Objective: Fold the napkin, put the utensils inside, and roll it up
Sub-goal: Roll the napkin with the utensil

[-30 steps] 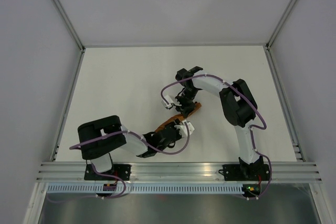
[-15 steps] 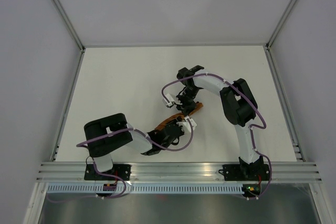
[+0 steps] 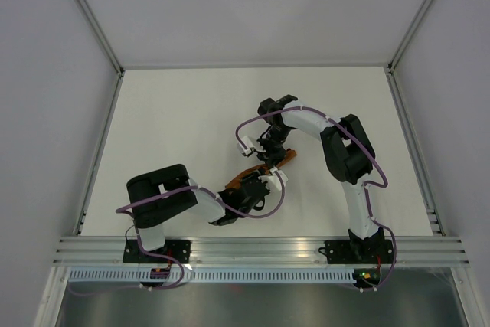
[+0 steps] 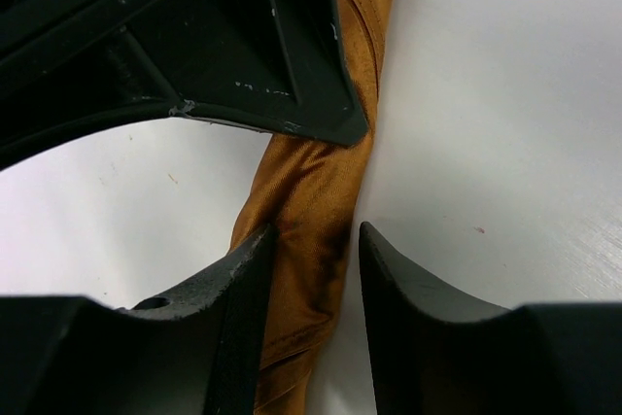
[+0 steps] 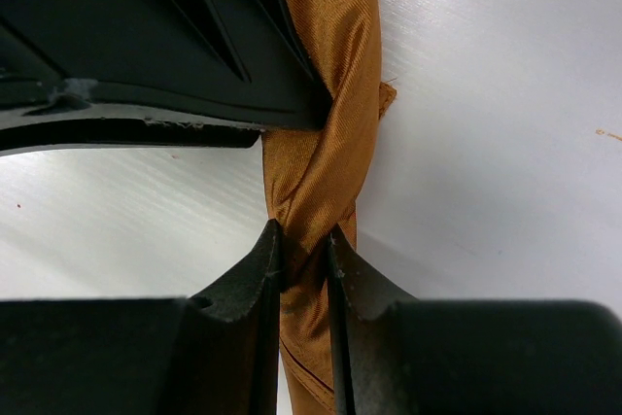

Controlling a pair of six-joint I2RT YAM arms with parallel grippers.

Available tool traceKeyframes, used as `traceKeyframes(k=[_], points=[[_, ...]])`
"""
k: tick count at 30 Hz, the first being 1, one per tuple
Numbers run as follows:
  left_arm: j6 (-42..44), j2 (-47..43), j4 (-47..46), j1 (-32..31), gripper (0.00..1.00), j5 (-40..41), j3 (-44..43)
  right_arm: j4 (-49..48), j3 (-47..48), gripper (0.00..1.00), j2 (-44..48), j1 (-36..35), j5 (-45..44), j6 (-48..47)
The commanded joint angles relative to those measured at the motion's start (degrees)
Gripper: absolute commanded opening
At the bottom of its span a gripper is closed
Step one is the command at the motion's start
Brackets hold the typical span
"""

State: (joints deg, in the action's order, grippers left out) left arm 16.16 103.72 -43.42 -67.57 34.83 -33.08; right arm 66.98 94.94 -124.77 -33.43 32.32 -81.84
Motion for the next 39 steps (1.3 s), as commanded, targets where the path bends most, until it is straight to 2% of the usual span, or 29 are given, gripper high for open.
traceKeyframes(k=[1,6,11,16,20,21,24,29,30,31,39], points=[[2.5,0.4,3.3,1.6,0.47,5.4,0.7,1.9,-3.1,0.13,-6.3,-0.1,-5.9,-1.7],[1.0,1.4,5.3,2.2,0.47,4.5,-0.4,2.3,-3.1,0.13,-6.3,-0.1,-5.9,-1.7],[-2.9,0.5,8.4,3.1,0.42,1.6,-0.2,2.5,-2.8,0.13,-6.4,-0.1,-5.9,-1.7],[-5.9,1.9,11.1,4.1,0.34,-0.9,-0.9,2.9,-2.2,0.13,-6.6,-0.1,-5.5,-1.6],[-7.1,3.1,11.8,4.2,0.19,-2.5,-1.5,2.5,-1.9,0.16,-6.5,-0.1,-5.4,-0.7],[-7.5,3.2,12.0,4.2,0.13,-2.7,-1.7,2.3,-1.9,0.23,-6.5,-0.1,-5.4,0.0],[-8.5,3.9,13.1,4.1,0.05,-3.6,-2.3,0.8,-1.5,0.34,-5.8,0.0,-5.0,1.6],[-11.3,3.9,15.6,4.2,0.02,-4.3,-3.4,0.4,1.0,0.48,-3.9,1.7,-2.9,4.4],[-12.5,3.8,16.9,4.3,0.02,-4.4,-3.7,0.5,2.4,0.76,-3.8,2.1,-2.5,4.6],[-13.1,3.9,17.4,4.3,0.02,-4.6,-4.0,1.0,3.3,0.98,-3.6,3.0,-2.2,5.0],[-19.5,5.0,22.3,4.3,0.02,-5.3,-7.1,1.2,11.3,0.98,-2.1,9.9,2.6,12.7]])
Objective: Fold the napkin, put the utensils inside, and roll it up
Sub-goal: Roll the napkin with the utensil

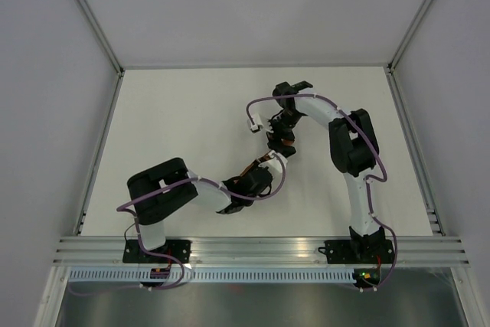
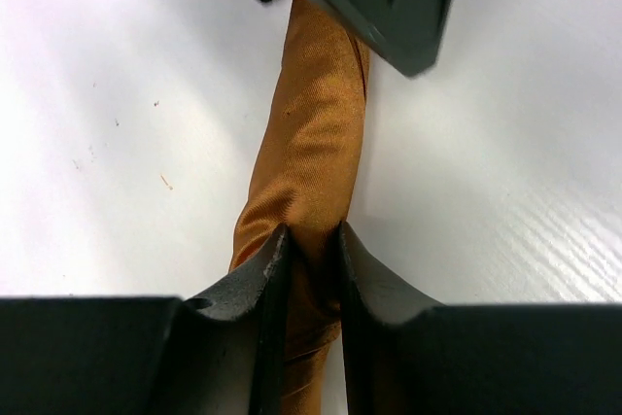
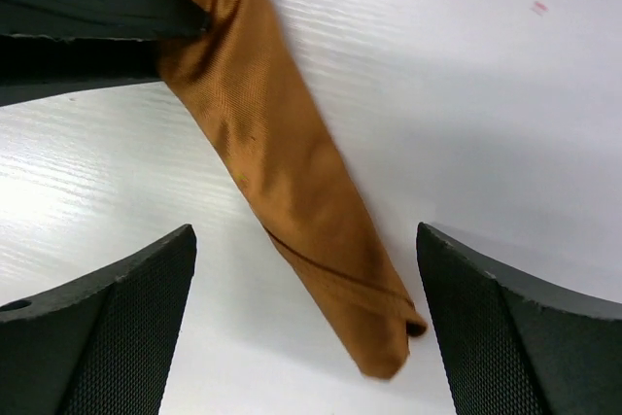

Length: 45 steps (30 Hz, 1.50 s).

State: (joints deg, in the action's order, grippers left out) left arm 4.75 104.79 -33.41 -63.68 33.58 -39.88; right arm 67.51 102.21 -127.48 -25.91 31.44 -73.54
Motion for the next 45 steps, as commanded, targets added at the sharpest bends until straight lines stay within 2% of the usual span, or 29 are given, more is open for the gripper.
traceKeyframes(k=[1,9,18,29,36,43,45], points=[[-8.8,4.1,13.6,0.4,0.02,-4.5,-1.2,0.3,4.4,0.98,1.0,3.1,4.1,5.2],[-18.9,7.3,26.9,0.7,0.02,-6.9,-11.7,-9.0,3.8,0.98,8.3,10.6,3.8,20.4],[-28.7,12.0,32.2,1.8,0.02,-10.5,-19.7,-9.2,1.9,0.98,16.5,16.4,3.6,26.8],[-41.9,16.3,32.2,6.3,0.02,-13.5,-21.6,-12.2,-5.3,0.98,23.2,17.6,0.6,31.7],[-48.4,18.1,36.5,8.6,0.02,-12.9,-25.0,-16.4,-10.0,0.98,24.0,17.6,-2.0,34.8],[-53.2,20.8,41.4,9.4,0.02,-12.6,-30.9,-23.4,-14.2,0.98,21.8,17.6,-9.0,40.8],[-54.2,21.2,42.2,9.8,0.03,-13.3,-31.6,-24.9,-15.3,0.94,20.9,17.2,-11.3,42.8]])
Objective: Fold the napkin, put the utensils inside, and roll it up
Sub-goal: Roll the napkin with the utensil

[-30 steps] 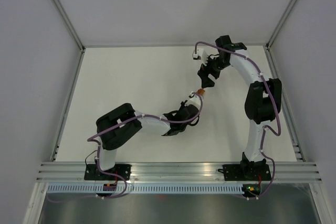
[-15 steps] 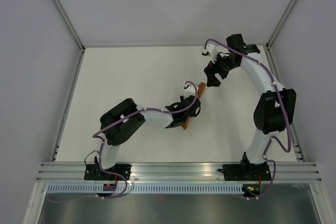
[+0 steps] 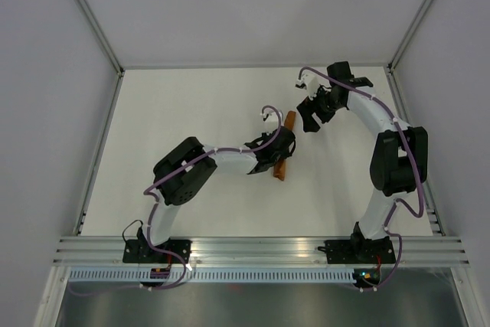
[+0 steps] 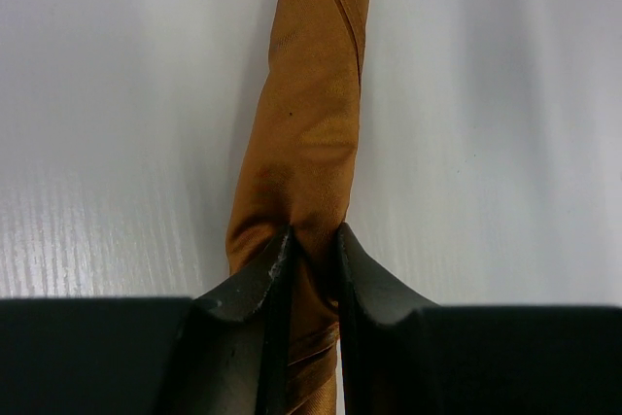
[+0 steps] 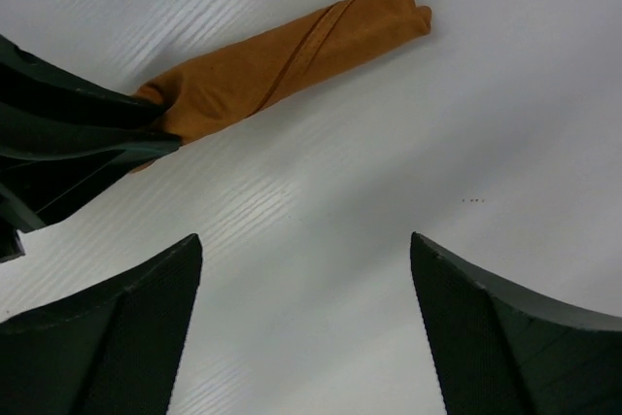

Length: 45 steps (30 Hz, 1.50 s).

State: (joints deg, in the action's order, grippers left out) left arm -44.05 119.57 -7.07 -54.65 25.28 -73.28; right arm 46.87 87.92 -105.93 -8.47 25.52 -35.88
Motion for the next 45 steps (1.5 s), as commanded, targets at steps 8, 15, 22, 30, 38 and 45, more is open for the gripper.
traceKeyframes(k=[8,15,22,30,38,45], points=[[-7.6,8.3,17.9,1.6,0.04,-6.3,-1.0,-10.3,-3.7,0.60,-6.5,-4.3,-12.4,9.9],[-8.2,8.7,19.4,1.7,0.07,-6.1,-2.2,-9.8,2.0,0.52,-16.0,-5.6,-12.9,13.9],[-8.2,8.7,19.7,1.8,0.12,-6.4,-2.4,-9.9,7.0,0.50,-21.2,-7.1,-15.1,15.5],[-6.6,8.6,19.4,1.9,0.29,-7.2,-2.5,-10.1,7.6,0.48,-22.1,-7.4,-16.4,16.6],[-6.0,6.6,17.9,1.8,0.39,-6.4,-0.6,-10.0,7.4,0.47,-21.9,-7.4,-16.7,16.6],[-6.0,5.0,16.6,1.9,0.41,-6.0,1.4,-10.2,7.3,0.47,-22.0,-7.4,-17.5,16.6]])
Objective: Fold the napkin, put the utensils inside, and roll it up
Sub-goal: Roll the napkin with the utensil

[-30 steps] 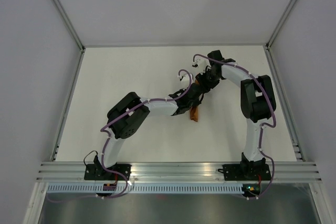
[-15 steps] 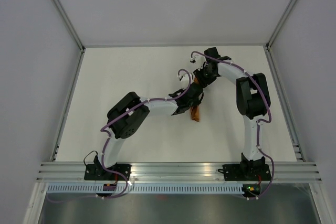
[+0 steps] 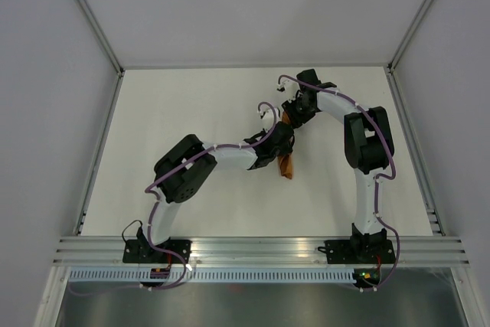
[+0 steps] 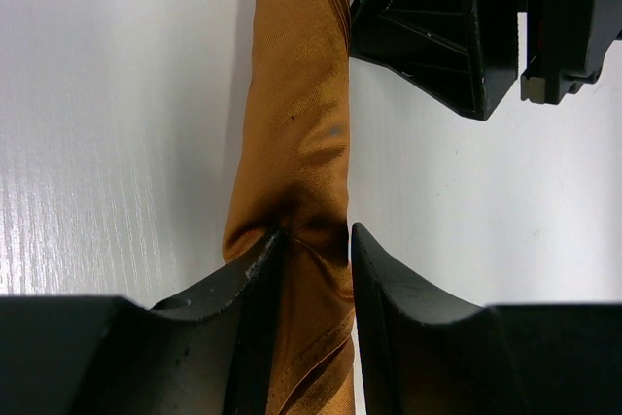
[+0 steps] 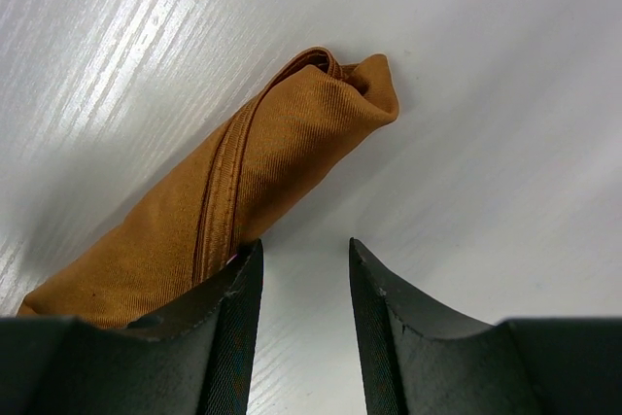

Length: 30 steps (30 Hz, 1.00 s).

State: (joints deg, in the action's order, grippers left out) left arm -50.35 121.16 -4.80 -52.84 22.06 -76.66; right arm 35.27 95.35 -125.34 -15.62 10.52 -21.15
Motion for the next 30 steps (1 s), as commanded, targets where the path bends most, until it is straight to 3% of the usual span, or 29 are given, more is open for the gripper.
traceKeyframes(k=[1,10,11,12,30], points=[[0.5,2.9,14.1,0.2,0.41,-2.8,4.9,1.3,-0.1,0.46,-2.5,-0.3,-2.5,1.9],[3.2,-2.7,5.2,-0.2,0.45,-2.3,11.6,1.2,-0.5,0.45,-2.5,-0.2,-3.1,1.9],[3.7,-3.5,5.1,-0.2,0.57,-2.4,12.0,1.2,-0.5,0.45,-2.5,-0.3,-3.1,1.9],[4.3,-3.6,5.1,-0.2,0.60,-2.5,11.8,1.2,-0.4,0.45,-2.5,-0.3,-3.1,2.0],[4.2,-2.1,4.0,-0.3,0.56,-5.7,7.5,3.3,1.3,0.43,-2.7,-3.5,-2.7,1.8]])
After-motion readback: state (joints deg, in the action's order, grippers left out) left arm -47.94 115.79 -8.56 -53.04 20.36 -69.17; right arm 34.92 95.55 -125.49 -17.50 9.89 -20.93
